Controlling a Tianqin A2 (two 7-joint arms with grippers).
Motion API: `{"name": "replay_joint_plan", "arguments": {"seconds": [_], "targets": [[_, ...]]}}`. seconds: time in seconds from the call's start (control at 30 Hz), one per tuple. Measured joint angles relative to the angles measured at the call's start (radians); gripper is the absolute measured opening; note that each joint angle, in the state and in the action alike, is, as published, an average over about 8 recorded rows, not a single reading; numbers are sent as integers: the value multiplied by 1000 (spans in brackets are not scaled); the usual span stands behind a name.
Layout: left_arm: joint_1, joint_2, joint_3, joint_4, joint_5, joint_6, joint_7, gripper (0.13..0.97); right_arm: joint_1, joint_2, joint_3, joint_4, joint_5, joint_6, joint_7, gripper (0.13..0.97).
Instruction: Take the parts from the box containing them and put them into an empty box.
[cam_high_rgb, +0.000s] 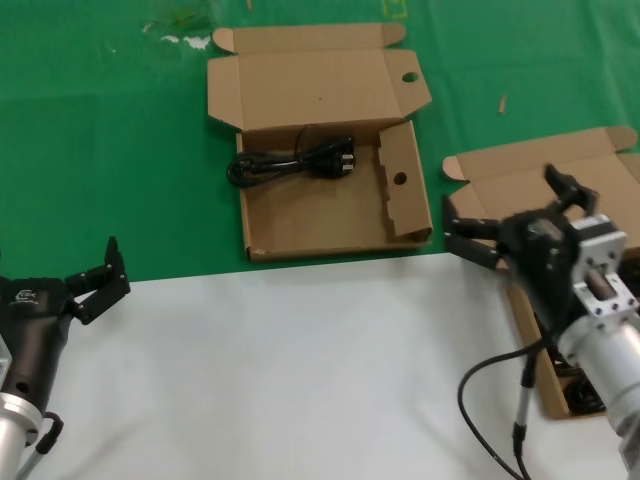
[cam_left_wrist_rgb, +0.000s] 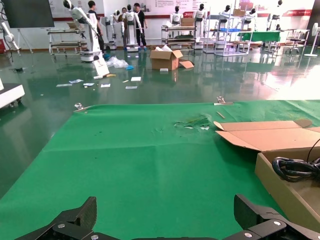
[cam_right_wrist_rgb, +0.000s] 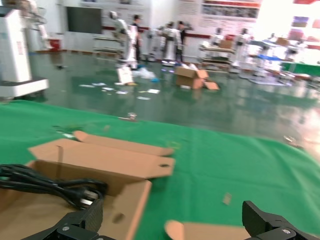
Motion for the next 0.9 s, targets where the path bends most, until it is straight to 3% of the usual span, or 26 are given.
{"name": "replay_joint_plan", "arguments": {"seconds": [0.27, 0.9], "targets": [[0, 0, 0, 0, 0, 0, 0, 966, -66, -4, 36, 33, 54, 56, -9, 966], [0, 0, 0, 0, 0, 0, 0, 966, -68, -4, 38, 34, 57, 58, -9, 966]]}}
